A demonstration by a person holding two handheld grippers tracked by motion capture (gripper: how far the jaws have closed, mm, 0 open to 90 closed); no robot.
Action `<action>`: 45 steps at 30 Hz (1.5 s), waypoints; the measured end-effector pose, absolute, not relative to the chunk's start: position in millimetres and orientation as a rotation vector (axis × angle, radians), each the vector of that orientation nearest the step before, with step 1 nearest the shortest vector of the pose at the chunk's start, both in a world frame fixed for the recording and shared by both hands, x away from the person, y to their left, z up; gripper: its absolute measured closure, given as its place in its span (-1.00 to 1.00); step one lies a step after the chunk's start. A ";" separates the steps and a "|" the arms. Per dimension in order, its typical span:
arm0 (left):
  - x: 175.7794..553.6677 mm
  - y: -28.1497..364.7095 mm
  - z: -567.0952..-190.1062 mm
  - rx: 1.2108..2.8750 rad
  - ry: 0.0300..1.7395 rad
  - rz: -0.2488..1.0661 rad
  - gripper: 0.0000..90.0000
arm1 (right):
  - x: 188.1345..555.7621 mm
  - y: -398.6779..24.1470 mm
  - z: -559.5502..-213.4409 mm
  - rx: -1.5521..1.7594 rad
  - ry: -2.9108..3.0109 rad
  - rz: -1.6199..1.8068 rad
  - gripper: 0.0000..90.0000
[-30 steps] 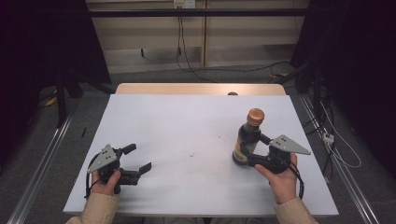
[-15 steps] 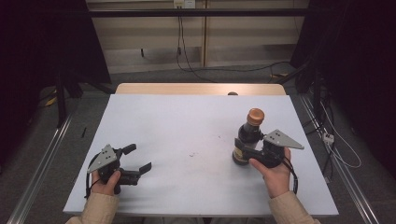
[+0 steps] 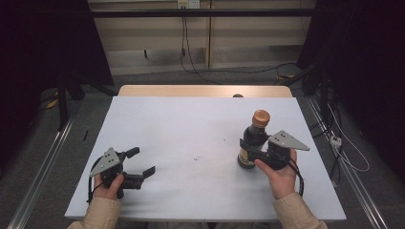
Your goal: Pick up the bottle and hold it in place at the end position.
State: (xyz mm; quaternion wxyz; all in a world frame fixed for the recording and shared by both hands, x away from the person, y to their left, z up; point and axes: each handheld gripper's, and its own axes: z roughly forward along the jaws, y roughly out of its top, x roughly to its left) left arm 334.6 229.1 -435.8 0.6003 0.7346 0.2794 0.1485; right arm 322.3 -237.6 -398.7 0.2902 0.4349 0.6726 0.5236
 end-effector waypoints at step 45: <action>334.5 228.4 -436.0 1.691 0.639 0.323 -0.92 | 387.6 -178.8 -375.5 1.033 1.912 1.447 -0.39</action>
